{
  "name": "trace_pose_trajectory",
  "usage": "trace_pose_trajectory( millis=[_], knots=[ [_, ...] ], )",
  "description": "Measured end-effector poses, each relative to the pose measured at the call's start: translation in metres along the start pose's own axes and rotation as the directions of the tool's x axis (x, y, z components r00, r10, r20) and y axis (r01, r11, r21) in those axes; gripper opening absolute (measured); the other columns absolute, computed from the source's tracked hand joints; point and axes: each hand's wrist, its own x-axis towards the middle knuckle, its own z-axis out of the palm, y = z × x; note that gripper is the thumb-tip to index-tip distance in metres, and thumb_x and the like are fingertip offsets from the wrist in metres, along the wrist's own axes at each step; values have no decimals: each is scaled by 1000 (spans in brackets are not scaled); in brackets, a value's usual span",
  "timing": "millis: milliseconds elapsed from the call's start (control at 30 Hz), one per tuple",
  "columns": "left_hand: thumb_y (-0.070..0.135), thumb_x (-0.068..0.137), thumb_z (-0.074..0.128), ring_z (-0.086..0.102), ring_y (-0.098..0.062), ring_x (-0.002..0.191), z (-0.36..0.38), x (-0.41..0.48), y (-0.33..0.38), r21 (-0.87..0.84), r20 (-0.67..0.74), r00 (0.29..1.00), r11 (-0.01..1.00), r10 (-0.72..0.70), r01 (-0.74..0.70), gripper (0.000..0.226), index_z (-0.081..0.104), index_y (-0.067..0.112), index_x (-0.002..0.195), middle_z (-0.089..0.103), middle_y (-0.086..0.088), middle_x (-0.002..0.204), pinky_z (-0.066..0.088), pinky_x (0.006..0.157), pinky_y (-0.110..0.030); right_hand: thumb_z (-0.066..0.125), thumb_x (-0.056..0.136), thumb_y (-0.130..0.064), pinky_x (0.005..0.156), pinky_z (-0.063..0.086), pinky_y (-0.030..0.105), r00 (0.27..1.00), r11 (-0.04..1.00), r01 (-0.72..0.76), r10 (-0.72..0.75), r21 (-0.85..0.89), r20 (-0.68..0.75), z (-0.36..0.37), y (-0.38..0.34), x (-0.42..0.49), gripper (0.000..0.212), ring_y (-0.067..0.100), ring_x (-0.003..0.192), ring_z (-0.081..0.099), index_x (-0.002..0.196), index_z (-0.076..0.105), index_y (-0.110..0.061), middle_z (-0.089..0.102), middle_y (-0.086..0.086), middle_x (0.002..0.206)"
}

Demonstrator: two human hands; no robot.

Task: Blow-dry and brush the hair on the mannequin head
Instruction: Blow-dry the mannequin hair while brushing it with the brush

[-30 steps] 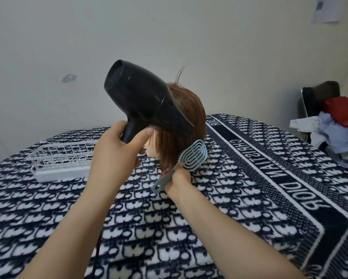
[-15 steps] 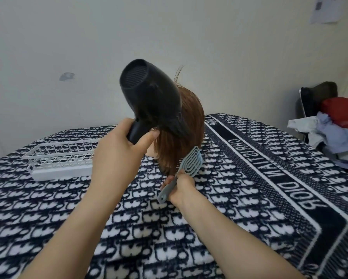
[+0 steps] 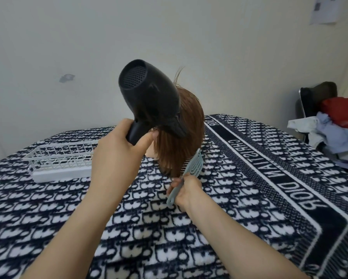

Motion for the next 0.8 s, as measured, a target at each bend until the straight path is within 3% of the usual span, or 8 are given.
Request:
trace_pose_trajectory(
  millis=[100,233,367,600,800],
  knots=[
    [59,87,69,64,-21,59,-2,2,0,-126,67,995,989,-75,83,32,62,28,88,66,3,65,51,58,-43,29,102,-21,47,33,26,999,1000,-31,31,-4,-24,-8,-1,2,37,16,36,28,72,46,-9,36,1,46],
    [64,87,65,67,-27,67,-4,0,0,19,-8,999,999,-31,31,36,59,29,90,67,1,69,54,63,-47,26,102,-20,39,37,22,999,1000,-2,2,-1,-54,-11,-2,-1,37,16,30,28,71,44,-10,35,2,51],
    [67,83,62,66,-32,66,-5,-2,2,-111,-58,997,993,-49,42,38,58,29,87,66,-3,70,55,64,-56,30,103,-26,41,32,26,993,999,45,-42,26,-112,-9,-4,-5,41,17,34,28,68,44,-9,36,1,52],
    [66,83,59,65,-32,68,-7,15,18,-164,-144,989,986,-46,22,39,56,28,86,64,-2,70,54,65,-58,34,104,-34,41,30,28,978,990,141,-135,26,-161,-10,-13,-9,44,18,34,28,70,48,-10,36,3,42],
    [63,86,62,68,-33,69,-5,30,31,-146,-115,993,989,-15,-2,38,59,26,91,68,-1,73,56,70,-56,25,103,-17,48,22,31,987,976,46,-10,215,-162,-22,-26,1,27,18,49,22,98,49,-7,32,3,62]
  ],
)
